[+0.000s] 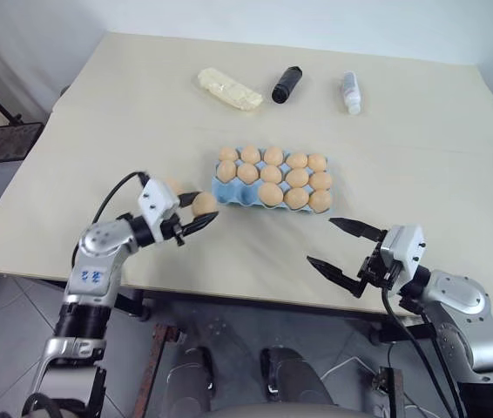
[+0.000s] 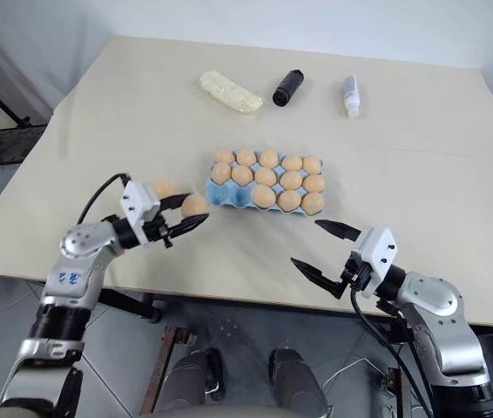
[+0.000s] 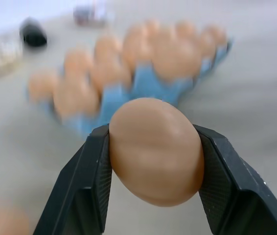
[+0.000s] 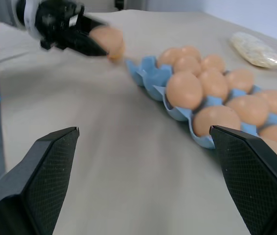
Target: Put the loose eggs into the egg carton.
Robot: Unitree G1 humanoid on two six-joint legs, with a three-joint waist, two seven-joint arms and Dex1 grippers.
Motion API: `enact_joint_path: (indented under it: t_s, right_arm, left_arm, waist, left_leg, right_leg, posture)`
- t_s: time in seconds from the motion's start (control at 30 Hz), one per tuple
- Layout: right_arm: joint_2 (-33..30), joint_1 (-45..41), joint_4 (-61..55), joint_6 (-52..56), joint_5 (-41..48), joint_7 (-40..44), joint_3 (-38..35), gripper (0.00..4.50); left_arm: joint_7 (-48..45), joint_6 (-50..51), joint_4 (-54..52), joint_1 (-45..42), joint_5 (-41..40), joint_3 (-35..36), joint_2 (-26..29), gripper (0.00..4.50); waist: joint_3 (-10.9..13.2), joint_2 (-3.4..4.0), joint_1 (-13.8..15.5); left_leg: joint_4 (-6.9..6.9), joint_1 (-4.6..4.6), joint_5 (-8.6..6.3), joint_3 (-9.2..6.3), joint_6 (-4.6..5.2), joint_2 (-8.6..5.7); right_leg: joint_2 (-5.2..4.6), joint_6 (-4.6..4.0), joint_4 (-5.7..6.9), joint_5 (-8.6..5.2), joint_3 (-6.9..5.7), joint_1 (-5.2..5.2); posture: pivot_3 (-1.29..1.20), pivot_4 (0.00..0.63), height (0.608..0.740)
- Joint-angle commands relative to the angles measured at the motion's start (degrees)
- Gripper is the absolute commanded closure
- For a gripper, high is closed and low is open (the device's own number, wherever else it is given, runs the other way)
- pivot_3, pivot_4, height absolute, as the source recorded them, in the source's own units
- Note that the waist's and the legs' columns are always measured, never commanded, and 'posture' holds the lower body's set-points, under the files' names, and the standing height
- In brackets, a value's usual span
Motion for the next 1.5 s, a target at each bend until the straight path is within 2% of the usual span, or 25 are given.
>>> enact_joint_path:
  t_s: [0.03, 0.2, 0.3, 0.43, 0.47, 0.6, 0.8, 1.03, 1.3, 1.5]
  right_arm:
    - [0.7, 0.8, -1.5, -1.6, -0.1, -1.9, -2.1, 0.00]
    - [0.8, 1.6, -2.5, -1.8, -0.7, -3.7, -2.4, 0.00]
    - [0.7, 2.2, -3.5, -1.9, -0.6, -4.6, -2.8, 0.00]
    - [0.8, 3.6, -4.9, -1.8, -0.5, -5.7, -3.3, 0.00]
    - [0.8, 3.9, -5.0, -2.0, -0.5, -5.9, -3.7, 0.00]
    - [0.6, 4.6, -4.5, -2.1, 0.7, -5.5, -5.2, 0.00]
    - [0.4, 3.1, -2.8, -3.5, 1.8, -1.3, -3.7, 0.00]
    - [1.0, -0.8, -0.1, -4.3, 0.7, 1.3, 0.0, 0.00]
    - [0.1, -4.3, 3.4, -5.7, -0.5, 3.9, 0.7, 0.00]
    - [0.3, -6.2, 4.6, -5.3, -0.5, 4.4, 0.8, 0.00]
  left_arm:
    - [1.7, -1.3, 4.5, -5.5, 1.5, -1.6, -3.1, 2.20]
    - [2.0, -5.1, 16.5, -12.9, 4.7, -4.1, -7.7, 2.20]
    - [2.0, -7.6, 19.9, -14.2, 5.5, -4.0, -8.3, 1.51]
    - [1.4, -9.1, 19.8, -13.4, 5.3, -3.1, -7.1, 0.21]
    - [1.1, -9.3, 18.9, -12.7, 5.0, -2.8, -6.4, 0.08]
    - [0.0, -8.8, 14.5, -9.8, 3.1, -0.6, -3.5, 0.08]
    - [-4.0, -4.9, 3.8, 1.3, -2.4, 6.8, 6.5, 0.08]
    - [-4.3, -5.3, 2.6, 13.4, -5.4, 16.5, 14.5, 0.08]
    - [-2.2, -5.3, -1.0, 20.5, -6.5, 19.7, 14.3, 0.08]
    - [3.2, -4.3, 1.7, 12.9, -2.8, 15.3, 10.5, 0.08]
  waist:
    - [0.0, 0.00, -0.1]
    - [0.0, 0.00, -0.8]
    - [0.0, 0.00, -1.1]
    - [0.0, 0.01, -0.9]
    - [0.0, 0.01, -0.8]
    - [0.0, 0.01, -0.9]
    - [0.0, 0.01, -1.2]
    - [0.0, 0.00, -1.0]
    - [0.0, -0.03, -0.7]
    - [0.0, -0.03, -0.7]
  left_leg:
    - [0.08, -0.01, -0.03, 0.01, 0.02, -0.02]
    - [0.08, -0.01, -0.04, 0.04, 0.02, -0.04]
    - [0.05, -0.01, -0.06, 0.05, -0.04, 0.00]
    - [0.03, -0.03, -0.08, 0.04, -0.11, 0.07]
    - [0.03, -0.04, -0.08, 0.04, -0.11, 0.07]
    - [0.05, -0.03, -0.08, 0.09, -0.10, 0.09]
    - [0.03, 0.02, -0.06, 0.07, -0.14, 0.20]
    - [0.05, 0.02, -0.10, 0.06, -0.06, 0.20]
    - [-0.03, -0.01, -0.43, -0.01, 0.09, 0.13]
    - [-0.06, 0.00, -0.41, -0.04, 0.08, 0.15]
  right_leg:
    - [0.05, 0.02, 0.00, 0.01, 0.02, 0.01]
    - [0.11, 0.04, 0.02, 0.03, 0.10, -0.01]
    - [0.17, 0.02, 0.02, 0.01, 0.14, -0.07]
    - [0.22, -0.02, 0.02, -0.03, 0.11, -0.10]
    - [0.21, -0.02, 0.02, -0.03, 0.11, -0.10]
    - [0.16, -0.01, 0.04, -0.03, 0.12, -0.08]
    - [0.21, -0.02, 0.12, -0.04, 0.08, -0.07]
    - [-0.01, -0.03, 0.12, -0.04, 0.05, -0.04]
    - [-0.14, -0.05, 0.04, -0.03, -0.06, -0.01]
    - [-0.08, -0.06, 0.04, -0.03, -0.07, -0.02]
  posture:
    - [0.00, 0.150, 0.740]
    - [0.00, 0.150, 0.740]
    - [0.00, 0.150, 0.740]
    - [0.00, 0.150, 0.740]
    - [0.00, 0.150, 0.740]
    - [0.00, 0.150, 0.740]
    - [0.00, 0.150, 0.740]
    - [0.00, 0.150, 0.740]
    - [0.00, 0.150, 0.740]
    - [0.00, 0.150, 0.740]
